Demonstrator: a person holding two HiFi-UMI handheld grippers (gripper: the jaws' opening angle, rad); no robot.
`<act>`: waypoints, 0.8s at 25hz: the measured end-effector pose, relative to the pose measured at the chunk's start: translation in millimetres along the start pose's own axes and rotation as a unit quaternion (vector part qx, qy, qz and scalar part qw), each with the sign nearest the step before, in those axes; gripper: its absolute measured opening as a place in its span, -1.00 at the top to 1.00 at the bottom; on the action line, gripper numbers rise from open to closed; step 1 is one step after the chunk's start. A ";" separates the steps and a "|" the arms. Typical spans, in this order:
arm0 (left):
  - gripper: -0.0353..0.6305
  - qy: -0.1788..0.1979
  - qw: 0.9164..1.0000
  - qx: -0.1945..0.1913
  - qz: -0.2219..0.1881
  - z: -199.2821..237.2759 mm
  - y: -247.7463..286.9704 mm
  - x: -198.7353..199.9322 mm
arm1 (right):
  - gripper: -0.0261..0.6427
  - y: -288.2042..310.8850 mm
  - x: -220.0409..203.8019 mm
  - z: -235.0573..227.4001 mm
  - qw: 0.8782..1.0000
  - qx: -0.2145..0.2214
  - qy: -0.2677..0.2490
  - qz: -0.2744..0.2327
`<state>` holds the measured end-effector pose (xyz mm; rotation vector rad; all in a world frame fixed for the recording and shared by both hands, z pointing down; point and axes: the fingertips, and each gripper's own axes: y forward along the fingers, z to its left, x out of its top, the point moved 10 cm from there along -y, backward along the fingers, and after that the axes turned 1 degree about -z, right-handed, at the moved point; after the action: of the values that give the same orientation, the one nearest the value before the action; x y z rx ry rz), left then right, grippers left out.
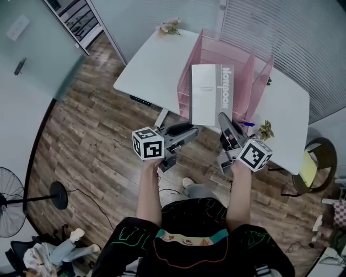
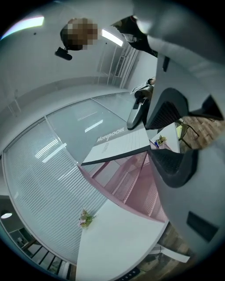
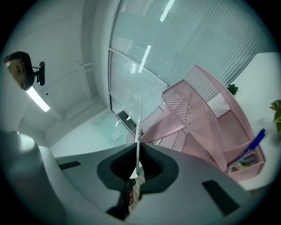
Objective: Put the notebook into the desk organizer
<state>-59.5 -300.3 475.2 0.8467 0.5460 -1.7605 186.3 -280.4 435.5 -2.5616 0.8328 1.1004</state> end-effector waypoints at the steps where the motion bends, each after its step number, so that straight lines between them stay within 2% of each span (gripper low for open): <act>1: 0.48 -0.003 1.000 -0.005 0.008 0.2 -1.0 -0.9 | 0.88 0.1 0.7 1.1 1.000 0.000 0.003 0.000; 5: 0.60 -0.004 0.999 -0.016 0.042 -0.3 2.2 -8.4 | 0.88 1.3 1.0 3.5 1.000 0.000 0.009 -0.005; 7: 0.62 0.004 0.999 -0.016 0.044 -2.6 8.3 -10.7 | 0.88 1.9 1.2 3.2 1.000 0.001 0.012 -0.006; 10: 0.71 0.017 0.999 -0.024 0.012 -8.7 15.6 -2.9 | 0.88 3.0 1.2 2.8 1.000 -0.002 0.009 -0.010; 15: 0.81 0.049 0.998 0.009 -0.028 -15.9 20.7 11.1 | 0.87 5.5 4.7 4.3 0.999 -0.031 -0.014 -0.014; 20: 0.87 0.031 0.996 -0.006 -0.084 -17.9 19.0 18.3 | 0.69 4.4 6.8 8.3 0.998 -0.065 -0.026 0.011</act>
<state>-40.1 -305.3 450.5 0.8712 0.6851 -1.8866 182.6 -283.4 424.9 -2.6209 0.8049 1.2604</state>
